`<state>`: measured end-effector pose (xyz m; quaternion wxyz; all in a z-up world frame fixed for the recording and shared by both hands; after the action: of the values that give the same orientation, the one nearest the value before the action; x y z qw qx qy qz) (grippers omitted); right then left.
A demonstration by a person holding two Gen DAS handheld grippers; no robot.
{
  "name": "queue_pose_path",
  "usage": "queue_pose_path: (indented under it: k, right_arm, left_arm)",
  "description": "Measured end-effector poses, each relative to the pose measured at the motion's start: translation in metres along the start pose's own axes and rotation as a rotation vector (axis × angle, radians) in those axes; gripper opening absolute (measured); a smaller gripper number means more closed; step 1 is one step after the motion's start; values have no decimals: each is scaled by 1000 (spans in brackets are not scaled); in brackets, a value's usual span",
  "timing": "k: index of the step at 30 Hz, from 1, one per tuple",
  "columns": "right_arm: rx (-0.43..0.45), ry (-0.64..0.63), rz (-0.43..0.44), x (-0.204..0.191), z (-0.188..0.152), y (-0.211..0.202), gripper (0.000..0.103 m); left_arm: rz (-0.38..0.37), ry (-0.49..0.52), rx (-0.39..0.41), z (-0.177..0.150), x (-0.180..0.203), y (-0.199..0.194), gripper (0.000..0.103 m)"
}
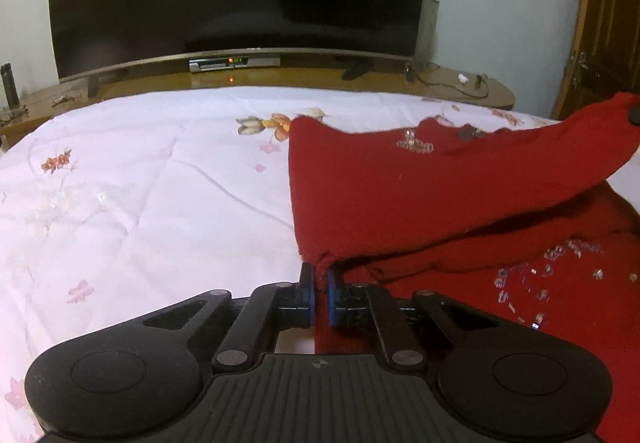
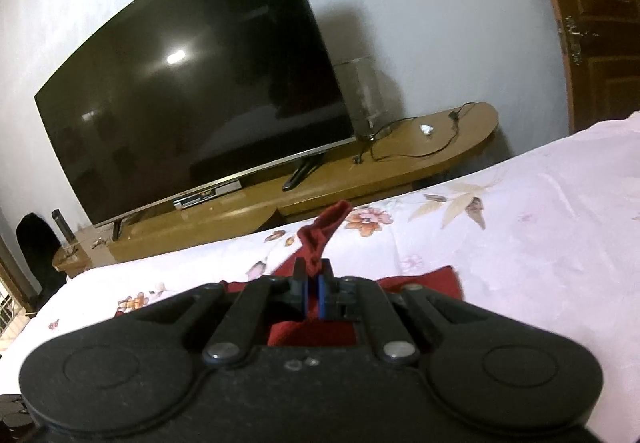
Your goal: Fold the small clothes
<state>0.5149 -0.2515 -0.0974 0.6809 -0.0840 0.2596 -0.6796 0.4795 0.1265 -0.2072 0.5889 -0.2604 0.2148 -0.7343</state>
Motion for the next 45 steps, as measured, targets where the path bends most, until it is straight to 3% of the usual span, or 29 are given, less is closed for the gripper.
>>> queue_pose_path:
  k: [2,5,8,12,15,18,21,23,26,27,29,35,40,42,44,45]
  right_arm:
    - [-49,3,-45,18,-19,13,6]
    - [-223,27,-158,51,-62,48,6]
    - [-214,34,-145,52,-68,48,6]
    - [-170,51,-120,49,-55,32,6]
    - [-136,14,-108,48,-49,25,6]
    - [-233,18,-182,65,-69,47,6]
    - [-229,14,-182,65,-73,51,7]
    - [-232,12,-160,60,-73,47,15]
    - [-185,14,-158,63,-64,36,32]
    - [-144,11,-153,64,-57,31,38]
    - [-117,32,-142,68,-47,31,39]
    - [-162,59,-132,73,-40,59,36]
    - [-211,-37,-180,69,-54,75,19]
    - [-174,-79,-186,64,-51,68,5]
    - [-134,-102,-175,59,-45,62,5]
    - [-123,-118,-179,58,-45,62,5]
  left_arm:
    - [0,6,2,1,2,0,6]
    - [-6,16,6,4,4,-1,5]
    - [-10,7,3,3,1,-2,6]
    - [-18,-19,59,11,1,-13,5]
    - [-6,-26,3,3,1,-4,5]
    - [-4,-41,-7,1,-1,1,6]
    - [-11,-37,-13,0,-3,-4,7]
    - [-12,-53,-7,-1,-10,-14,17]
    - [6,-61,84,13,-20,-35,36]
    - [12,-49,120,22,-20,-40,36]
    - [-17,-37,170,42,-16,-37,37]
    - [-93,-78,206,90,3,7,37]
    - [-161,-46,148,96,29,56,37]
    - [-149,-64,152,100,29,71,37]
    - [-101,-72,144,97,18,85,37]
    - [-44,-73,92,89,8,99,37]
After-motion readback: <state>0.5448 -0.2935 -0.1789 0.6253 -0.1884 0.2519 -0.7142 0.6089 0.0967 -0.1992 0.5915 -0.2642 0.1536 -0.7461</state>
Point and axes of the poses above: each gripper's, at about its wrist camera, not at the fingertips, and y roughly the way its jaws point, x to its right, z to its top, the point moved 10 cm from there along y, roughly the way its jaws point, and after that the axes turned 7 degrees about -z, right-handed, at the moved point
